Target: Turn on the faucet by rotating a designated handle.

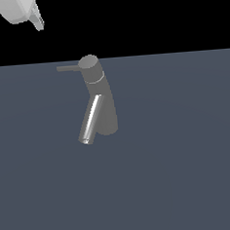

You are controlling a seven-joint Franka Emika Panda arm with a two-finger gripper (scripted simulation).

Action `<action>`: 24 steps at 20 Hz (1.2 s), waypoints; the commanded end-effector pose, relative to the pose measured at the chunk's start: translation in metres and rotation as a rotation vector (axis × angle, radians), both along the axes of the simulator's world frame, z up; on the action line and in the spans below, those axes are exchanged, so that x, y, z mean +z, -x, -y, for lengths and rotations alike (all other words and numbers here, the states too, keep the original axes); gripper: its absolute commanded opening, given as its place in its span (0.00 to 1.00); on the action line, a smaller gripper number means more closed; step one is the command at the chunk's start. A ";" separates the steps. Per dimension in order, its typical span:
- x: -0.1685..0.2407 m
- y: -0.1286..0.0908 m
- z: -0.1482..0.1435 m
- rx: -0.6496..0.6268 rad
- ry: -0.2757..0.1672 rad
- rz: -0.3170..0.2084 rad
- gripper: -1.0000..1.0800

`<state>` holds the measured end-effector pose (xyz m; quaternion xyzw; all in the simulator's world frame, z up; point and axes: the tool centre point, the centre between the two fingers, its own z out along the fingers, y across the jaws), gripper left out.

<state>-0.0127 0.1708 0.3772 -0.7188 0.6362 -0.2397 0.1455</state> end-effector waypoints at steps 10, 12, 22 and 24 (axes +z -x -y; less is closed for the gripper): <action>-0.069 -0.036 0.032 -0.264 -0.131 0.050 0.00; -0.076 -0.038 0.035 -0.288 -0.142 0.054 0.00; -0.084 -0.041 0.040 -0.320 -0.156 0.059 0.00; -0.089 -0.035 0.038 -0.320 -0.156 0.059 0.00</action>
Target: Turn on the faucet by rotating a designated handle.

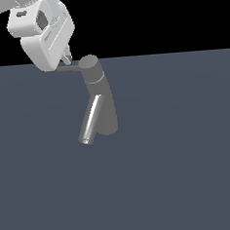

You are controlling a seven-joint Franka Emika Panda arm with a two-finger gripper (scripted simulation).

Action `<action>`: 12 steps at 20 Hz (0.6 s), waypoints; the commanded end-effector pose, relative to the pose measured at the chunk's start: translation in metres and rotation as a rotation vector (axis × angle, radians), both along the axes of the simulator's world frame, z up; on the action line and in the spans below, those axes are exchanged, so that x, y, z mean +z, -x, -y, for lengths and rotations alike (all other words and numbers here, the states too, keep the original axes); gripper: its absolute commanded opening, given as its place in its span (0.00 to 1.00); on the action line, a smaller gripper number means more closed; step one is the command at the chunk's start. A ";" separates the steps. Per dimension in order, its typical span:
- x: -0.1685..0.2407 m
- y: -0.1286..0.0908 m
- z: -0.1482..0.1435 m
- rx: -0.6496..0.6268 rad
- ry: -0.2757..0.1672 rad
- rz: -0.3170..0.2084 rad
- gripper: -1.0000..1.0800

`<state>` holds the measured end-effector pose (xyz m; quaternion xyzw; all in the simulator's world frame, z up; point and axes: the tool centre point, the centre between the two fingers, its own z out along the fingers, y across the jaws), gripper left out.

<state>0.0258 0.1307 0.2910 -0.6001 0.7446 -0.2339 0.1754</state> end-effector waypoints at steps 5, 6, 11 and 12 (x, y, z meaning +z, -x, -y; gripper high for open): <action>-0.013 0.019 -0.008 -0.027 -0.019 0.005 0.00; -0.016 0.022 -0.009 -0.027 -0.019 0.005 0.00; -0.027 0.038 -0.014 -0.028 -0.019 0.005 0.00; -0.029 0.041 -0.015 -0.028 -0.019 0.005 0.00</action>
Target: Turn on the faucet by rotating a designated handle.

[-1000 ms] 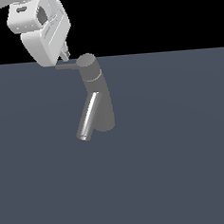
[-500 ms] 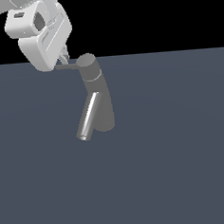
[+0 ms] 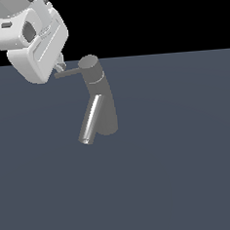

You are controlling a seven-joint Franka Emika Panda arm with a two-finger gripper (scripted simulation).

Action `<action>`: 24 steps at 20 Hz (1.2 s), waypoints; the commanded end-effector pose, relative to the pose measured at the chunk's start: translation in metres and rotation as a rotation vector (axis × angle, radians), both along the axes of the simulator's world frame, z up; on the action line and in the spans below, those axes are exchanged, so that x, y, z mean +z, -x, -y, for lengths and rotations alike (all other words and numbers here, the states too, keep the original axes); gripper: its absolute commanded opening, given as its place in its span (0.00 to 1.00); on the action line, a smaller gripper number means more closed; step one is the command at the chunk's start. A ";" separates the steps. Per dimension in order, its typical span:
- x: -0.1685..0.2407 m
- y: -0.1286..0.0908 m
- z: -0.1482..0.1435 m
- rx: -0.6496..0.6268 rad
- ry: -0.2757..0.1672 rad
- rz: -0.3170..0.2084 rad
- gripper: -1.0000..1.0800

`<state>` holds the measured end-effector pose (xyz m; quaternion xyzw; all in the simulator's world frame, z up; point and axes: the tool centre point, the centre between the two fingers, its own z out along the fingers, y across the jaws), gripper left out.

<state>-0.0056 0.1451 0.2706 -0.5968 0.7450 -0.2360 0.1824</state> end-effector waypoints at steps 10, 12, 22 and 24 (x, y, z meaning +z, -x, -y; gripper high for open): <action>-0.021 0.028 -0.004 -0.017 -0.013 -0.007 0.00; -0.025 0.034 0.000 -0.018 -0.013 -0.007 0.00; -0.040 0.061 0.017 -0.022 -0.013 -0.008 0.00; -0.043 0.066 0.021 -0.023 -0.012 -0.009 0.00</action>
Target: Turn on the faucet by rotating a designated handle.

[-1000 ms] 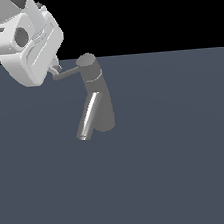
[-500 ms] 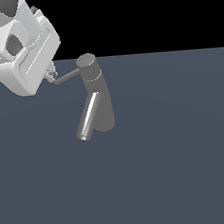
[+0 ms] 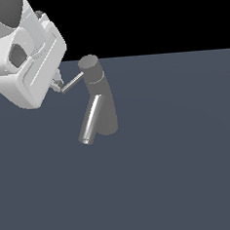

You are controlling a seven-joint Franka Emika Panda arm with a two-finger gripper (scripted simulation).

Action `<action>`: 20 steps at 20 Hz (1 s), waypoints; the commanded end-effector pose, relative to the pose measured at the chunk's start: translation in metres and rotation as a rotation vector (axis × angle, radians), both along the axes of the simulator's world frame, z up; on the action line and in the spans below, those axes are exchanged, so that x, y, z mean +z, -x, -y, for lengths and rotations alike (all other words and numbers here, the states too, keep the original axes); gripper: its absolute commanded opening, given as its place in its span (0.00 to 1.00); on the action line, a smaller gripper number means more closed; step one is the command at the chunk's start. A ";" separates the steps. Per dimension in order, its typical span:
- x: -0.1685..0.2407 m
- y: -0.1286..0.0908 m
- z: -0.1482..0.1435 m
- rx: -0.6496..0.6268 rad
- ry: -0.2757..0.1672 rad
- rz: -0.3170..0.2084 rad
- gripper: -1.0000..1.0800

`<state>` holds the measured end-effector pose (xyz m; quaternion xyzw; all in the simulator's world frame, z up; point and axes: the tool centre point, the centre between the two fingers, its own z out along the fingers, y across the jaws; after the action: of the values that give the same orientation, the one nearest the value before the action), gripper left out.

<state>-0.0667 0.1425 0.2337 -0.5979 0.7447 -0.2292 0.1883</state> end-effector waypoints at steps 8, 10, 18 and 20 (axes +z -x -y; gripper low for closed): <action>-0.010 0.014 0.021 -0.017 0.000 -0.007 0.00; -0.010 0.017 0.029 -0.018 0.001 -0.008 0.00; -0.012 0.026 0.058 -0.024 0.002 -0.009 0.00; -0.013 0.029 0.065 -0.026 0.003 -0.009 0.00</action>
<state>-0.0923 0.0966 0.2233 -0.5996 0.7437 -0.2286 0.1875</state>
